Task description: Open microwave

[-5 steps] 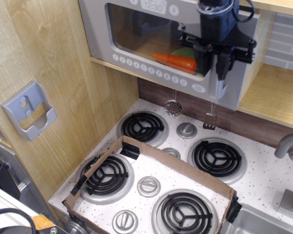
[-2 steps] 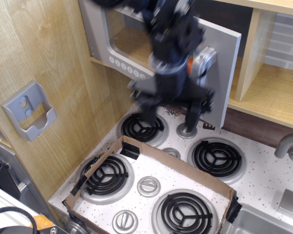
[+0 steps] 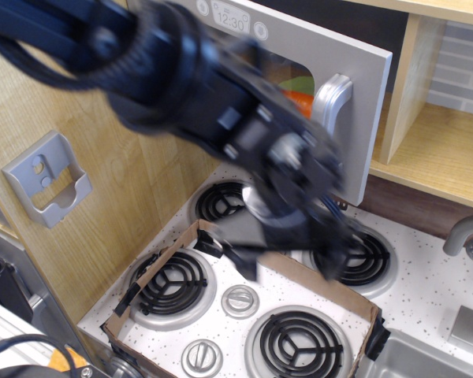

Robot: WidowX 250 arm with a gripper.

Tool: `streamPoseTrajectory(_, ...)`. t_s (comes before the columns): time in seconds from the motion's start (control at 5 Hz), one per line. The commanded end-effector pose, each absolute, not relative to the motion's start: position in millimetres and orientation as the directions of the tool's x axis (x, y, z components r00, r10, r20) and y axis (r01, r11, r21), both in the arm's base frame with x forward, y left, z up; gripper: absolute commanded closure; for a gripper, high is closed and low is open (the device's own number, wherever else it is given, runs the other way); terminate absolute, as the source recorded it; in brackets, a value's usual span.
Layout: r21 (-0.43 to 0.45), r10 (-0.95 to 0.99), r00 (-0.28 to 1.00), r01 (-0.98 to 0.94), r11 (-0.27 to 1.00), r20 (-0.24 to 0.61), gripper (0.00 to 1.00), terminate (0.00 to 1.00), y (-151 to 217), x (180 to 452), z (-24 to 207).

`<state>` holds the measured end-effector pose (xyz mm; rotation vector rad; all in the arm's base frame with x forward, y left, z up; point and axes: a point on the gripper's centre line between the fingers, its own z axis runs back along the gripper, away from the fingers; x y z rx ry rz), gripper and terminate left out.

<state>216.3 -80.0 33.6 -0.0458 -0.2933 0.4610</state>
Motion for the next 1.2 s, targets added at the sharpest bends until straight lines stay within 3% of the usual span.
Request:
streamPoseTrajectory(0.0,-0.059,0.103,0.947,-0.089,0.994,0.303,0.00,0.00,-140.4,271.2,70.6)
streamPoseTrajectory(0.2,-0.012,-0.039,0.940,0.046,0.999,0.339,0.00,0.00,-160.7,295.9,84.5)
streamPoseTrajectory(0.6,0.061,-0.318,0.878,0.318,0.946,0.359,0.00,0.00,-167.6,334.8,105.2)
streamPoseTrajectory(0.8,0.081,-0.398,0.848,0.396,0.915,0.350,0.00,0.00,-148.6,347.8,103.8)
streamPoseTrajectory(1.0,0.096,-0.502,0.805,0.499,0.861,0.317,0.00,0.00,-106.1,344.3,89.1)
